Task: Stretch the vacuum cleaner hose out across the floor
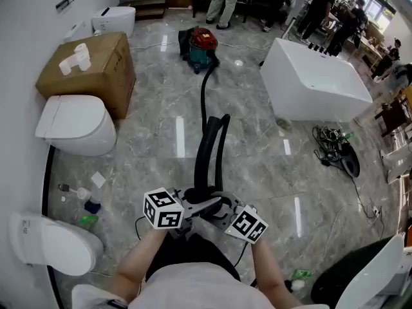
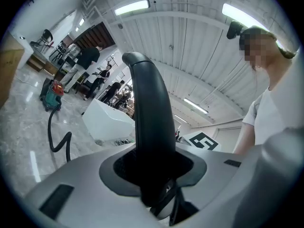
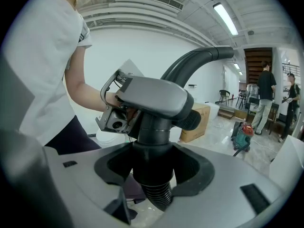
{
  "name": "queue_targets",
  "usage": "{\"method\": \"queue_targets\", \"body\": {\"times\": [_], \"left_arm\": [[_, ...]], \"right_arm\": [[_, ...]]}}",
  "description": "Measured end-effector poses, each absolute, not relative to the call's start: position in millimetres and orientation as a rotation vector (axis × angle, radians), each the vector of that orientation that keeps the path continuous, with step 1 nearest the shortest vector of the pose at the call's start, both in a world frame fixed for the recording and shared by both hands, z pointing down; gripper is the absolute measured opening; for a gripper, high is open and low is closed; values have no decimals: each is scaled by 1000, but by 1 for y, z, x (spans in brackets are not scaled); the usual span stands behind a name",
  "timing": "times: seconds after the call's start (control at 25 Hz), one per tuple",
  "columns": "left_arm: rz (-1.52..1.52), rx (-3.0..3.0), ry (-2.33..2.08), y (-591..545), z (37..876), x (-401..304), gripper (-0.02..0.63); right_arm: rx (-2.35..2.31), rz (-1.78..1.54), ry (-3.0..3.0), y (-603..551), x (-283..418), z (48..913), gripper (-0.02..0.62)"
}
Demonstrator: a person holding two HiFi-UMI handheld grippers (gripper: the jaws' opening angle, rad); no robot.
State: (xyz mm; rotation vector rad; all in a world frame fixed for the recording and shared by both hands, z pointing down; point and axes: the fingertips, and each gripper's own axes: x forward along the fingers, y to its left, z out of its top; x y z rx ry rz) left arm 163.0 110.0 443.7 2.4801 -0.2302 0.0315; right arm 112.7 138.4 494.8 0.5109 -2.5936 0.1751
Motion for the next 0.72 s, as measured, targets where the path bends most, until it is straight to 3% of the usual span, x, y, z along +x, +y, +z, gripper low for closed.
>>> {"method": "queue_targets", "body": {"times": [0.72], "left_arm": [[109,2467,-210,189,457,171,155]], "right_arm": [[519,233,-2626,217,117,505,244]]}}
